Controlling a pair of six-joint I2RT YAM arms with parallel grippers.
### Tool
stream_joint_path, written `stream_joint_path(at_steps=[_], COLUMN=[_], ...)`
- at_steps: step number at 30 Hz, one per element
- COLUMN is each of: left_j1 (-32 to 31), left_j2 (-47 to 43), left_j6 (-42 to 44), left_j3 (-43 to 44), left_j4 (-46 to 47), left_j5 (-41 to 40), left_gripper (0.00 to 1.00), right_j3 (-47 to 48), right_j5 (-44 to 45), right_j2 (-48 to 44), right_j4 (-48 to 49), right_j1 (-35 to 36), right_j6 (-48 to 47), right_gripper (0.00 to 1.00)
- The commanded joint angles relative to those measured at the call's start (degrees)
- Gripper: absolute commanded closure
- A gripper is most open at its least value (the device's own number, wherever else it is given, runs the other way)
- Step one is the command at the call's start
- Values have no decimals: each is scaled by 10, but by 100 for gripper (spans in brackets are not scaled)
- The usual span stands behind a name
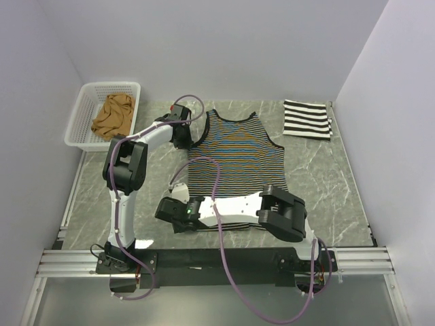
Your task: Fold and stack the tank tops
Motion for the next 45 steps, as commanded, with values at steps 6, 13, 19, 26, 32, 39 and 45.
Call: stream_joint_path(at_steps=[6, 13, 19, 26, 32, 39, 45], left_j1=[4, 15, 65, 94, 94, 81, 57], left_j2=[-6, -24, -69, -101, -120, -114, -90], left_j6=[-2, -21, -63, -76, -81, -85, -88], left_j3=[3, -10, -50, -66, -46, -11, 22], left_j4=[-8, -8, 2, -2, -15, -25, -36], left_j5=[-27, -61, -85, -84, -89, -71, -71], left_gripper=[100, 99, 99, 100, 100, 99, 99], right_j3=[59, 78, 116, 126, 81, -17, -97], right_j5=[38, 32, -27, -102, -110, -113, -116], right_j2=[36, 39, 2, -19, -63, -135, -184], right_j4=[-43, -61, -52, -18, 1, 48, 75], right_j1=[5, 5, 11, 18, 2, -22, -40], right_j6=[2, -22, -69, -76, -74, -56, -42], right_gripper=[79, 99, 100, 100, 100, 100, 100])
